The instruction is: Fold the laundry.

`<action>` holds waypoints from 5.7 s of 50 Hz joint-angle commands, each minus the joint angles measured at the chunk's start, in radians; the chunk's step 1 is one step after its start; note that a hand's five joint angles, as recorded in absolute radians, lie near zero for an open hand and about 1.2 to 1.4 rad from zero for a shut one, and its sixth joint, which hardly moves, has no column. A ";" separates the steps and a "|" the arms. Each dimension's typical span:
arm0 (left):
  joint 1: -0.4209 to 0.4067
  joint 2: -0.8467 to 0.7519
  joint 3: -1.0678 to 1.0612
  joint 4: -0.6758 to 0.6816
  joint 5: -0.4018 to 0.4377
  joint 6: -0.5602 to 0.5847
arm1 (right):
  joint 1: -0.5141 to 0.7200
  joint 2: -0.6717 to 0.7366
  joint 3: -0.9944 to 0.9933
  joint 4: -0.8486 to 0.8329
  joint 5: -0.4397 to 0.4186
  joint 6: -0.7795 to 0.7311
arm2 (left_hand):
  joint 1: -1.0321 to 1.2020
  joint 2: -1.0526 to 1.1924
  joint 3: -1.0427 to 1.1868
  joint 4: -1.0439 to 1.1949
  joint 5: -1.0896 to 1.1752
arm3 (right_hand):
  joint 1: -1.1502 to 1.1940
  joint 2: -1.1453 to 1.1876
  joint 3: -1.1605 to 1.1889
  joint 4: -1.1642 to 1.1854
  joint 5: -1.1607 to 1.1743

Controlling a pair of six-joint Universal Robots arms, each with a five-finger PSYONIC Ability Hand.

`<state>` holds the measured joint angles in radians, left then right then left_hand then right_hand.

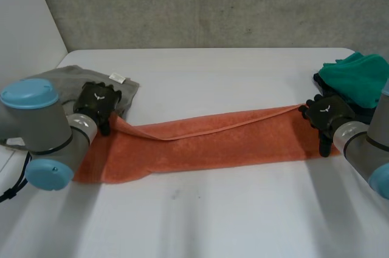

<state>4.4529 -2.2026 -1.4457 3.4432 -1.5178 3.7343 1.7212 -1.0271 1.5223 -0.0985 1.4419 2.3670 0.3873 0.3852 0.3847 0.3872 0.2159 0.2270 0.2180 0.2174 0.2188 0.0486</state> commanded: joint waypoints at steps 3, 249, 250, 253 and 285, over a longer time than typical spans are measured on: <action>0.002 -0.083 0.115 0.050 0.021 -0.099 | -0.025 -0.018 0.044 -0.021 0.002 0.000 | 0.475 0.477 0.478 0.475 0.472 | -0.052 -0.044 -0.043 -0.044 -0.049; -0.333 0.268 0.110 -0.311 0.366 -0.375 | 0.535 0.028 0.277 -0.466 -0.014 0.232 | -0.133 -0.131 -0.130 -0.133 -0.136 | -0.039 -0.030 -0.030 -0.031 -0.035; -0.333 0.268 0.108 -0.311 0.366 -0.375 | 0.535 0.030 0.274 -0.467 -0.015 0.232 | -0.133 -0.131 -0.130 -0.133 -0.136 | -0.033 -0.024 -0.024 -0.025 -0.030; -0.331 0.268 0.107 -0.311 0.366 -0.375 | 0.534 0.041 0.259 -0.467 -0.015 0.232 | -0.133 -0.131 -0.130 -0.133 -0.136 | 0.013 0.022 0.023 0.022 0.017; -0.265 0.340 0.120 -0.308 0.364 -0.376 | 0.373 0.010 -0.111 -0.464 -0.040 0.274 | -0.130 -0.128 -0.127 -0.130 -0.133 | 1.169 1.178 1.179 1.178 1.173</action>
<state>4.1669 -1.8945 -1.3362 3.1339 -1.1536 3.3598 2.1966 -0.9726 1.5208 -0.5628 1.4085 2.6277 0.3723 0.2785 0.2740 0.2731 0.0815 1.0171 1.1497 1.1509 1.1907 0.9250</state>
